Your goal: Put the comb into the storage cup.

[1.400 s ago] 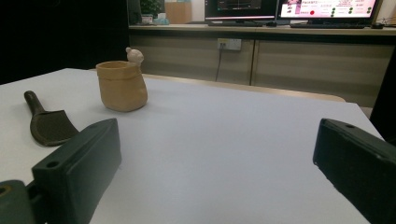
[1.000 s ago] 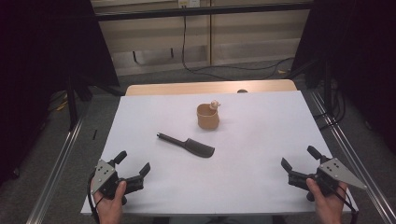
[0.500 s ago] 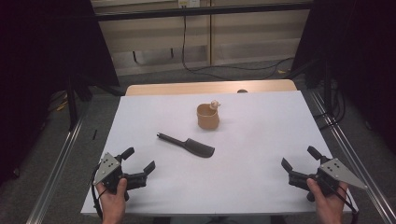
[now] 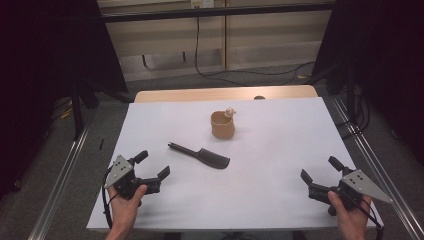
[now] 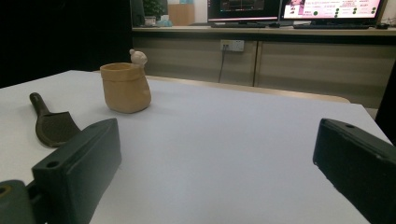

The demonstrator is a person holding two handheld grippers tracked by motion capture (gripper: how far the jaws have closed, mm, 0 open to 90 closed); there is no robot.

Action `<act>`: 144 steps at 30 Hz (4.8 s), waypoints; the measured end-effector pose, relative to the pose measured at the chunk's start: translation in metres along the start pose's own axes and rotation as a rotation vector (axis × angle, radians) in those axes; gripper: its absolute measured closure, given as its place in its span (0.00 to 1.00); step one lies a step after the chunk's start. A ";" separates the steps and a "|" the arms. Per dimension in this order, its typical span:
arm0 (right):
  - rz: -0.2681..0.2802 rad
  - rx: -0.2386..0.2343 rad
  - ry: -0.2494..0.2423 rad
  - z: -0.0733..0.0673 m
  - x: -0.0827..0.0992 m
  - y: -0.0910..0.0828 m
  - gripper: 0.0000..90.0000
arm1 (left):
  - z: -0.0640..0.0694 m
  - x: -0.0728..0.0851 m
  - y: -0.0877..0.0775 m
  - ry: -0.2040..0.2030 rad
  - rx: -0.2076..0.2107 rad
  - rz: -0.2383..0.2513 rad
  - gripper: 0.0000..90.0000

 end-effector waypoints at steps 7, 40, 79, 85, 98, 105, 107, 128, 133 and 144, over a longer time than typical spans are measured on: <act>0.001 -0.001 0.002 0.000 0.000 0.000 0.00 | -0.004 -0.004 0.019 0.002 0.017 -0.010 0.03; -0.002 -0.023 0.016 -0.002 0.000 0.000 0.00 | -0.031 -0.018 0.062 0.004 0.003 -0.042 0.11; 0.000 -0.028 0.014 -0.001 0.000 0.000 0.00 | -0.055 -0.024 0.103 0.017 0.004 -0.033 0.90; 0.002 -0.028 0.016 -0.002 0.000 0.000 0.00 | -0.057 -0.023 0.100 -0.010 0.013 -0.060 1.00; 0.003 -0.014 0.016 0.001 0.000 0.001 0.00 | -0.061 -0.026 0.111 0.008 0.018 -0.212 1.00; 0.000 -0.017 0.018 0.000 0.000 0.001 0.00 | -0.067 -0.025 0.119 -0.042 0.044 -0.252 1.00; 0.000 -0.020 0.017 0.000 0.000 0.000 0.00 | -0.070 -0.023 0.118 -0.025 0.039 -0.283 1.00; -0.007 -0.030 0.010 -0.001 0.001 0.001 0.00 | -0.083 0.017 0.125 -0.028 -0.012 -0.518 1.00; -0.006 -0.031 0.004 -0.002 0.001 0.001 0.00 | -0.086 0.018 0.124 -0.029 -0.007 -0.527 1.00; -0.006 -0.031 0.004 -0.002 0.001 0.001 0.00 | -0.086 0.024 0.126 -0.017 -0.014 -0.565 1.00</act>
Point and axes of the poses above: each handheld gripper's, and its own axes: y roughly forward along the jaws, x roughly out of its underside, z roughly to its right, the point moved 6 cm from there along y, roughly forward along the jaws, and after that the axes turned 7 degrees about x, right-handed, at the moved point
